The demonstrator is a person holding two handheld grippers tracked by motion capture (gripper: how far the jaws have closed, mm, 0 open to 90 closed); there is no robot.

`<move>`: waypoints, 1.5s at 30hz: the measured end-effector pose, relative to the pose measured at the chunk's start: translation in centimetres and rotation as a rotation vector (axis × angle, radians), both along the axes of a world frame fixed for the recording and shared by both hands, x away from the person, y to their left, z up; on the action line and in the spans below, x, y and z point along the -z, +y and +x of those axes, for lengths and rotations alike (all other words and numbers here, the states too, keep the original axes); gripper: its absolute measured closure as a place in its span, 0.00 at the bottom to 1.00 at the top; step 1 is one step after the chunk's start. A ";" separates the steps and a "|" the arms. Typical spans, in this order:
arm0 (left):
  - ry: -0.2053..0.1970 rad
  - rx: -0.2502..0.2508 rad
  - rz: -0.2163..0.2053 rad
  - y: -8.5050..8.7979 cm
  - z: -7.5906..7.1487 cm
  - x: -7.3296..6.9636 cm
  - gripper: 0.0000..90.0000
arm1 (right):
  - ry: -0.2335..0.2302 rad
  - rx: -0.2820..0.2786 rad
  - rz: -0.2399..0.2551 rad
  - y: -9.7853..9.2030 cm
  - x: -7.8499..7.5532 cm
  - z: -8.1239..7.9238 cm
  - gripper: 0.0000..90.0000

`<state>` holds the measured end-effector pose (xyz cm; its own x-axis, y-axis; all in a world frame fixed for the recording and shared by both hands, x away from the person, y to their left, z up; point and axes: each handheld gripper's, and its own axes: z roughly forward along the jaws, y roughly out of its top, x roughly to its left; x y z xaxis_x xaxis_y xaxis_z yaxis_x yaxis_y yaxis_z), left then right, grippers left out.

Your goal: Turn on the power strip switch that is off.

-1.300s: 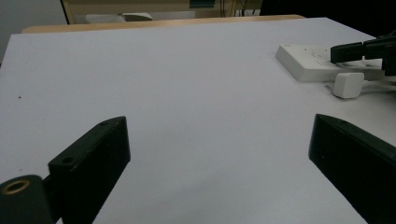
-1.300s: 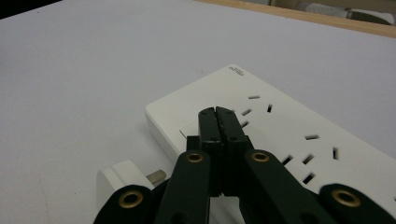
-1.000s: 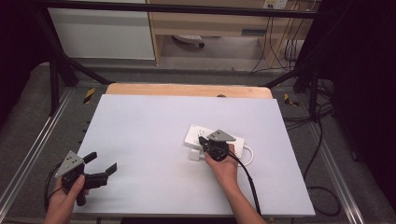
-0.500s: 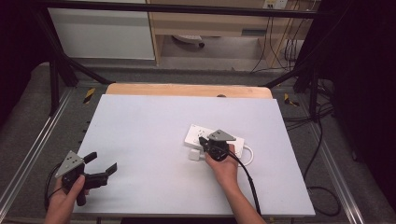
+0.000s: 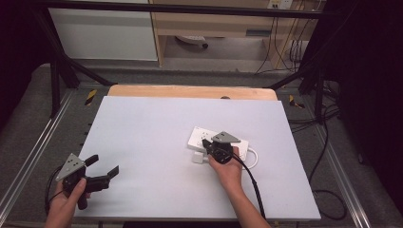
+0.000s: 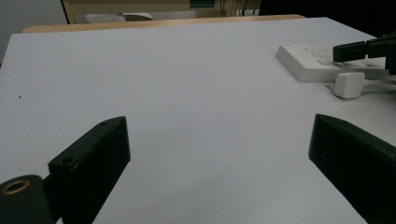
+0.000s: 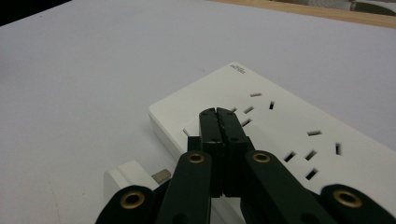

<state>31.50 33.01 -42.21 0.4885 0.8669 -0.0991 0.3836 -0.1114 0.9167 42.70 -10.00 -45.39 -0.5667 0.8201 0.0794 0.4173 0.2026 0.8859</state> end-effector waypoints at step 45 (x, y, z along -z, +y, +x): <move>-0.001 0.000 0.011 -0.1 0.0 0.0 0.06 | -0.011 -0.006 0.051 -2.2 -3.9 0.6 0.54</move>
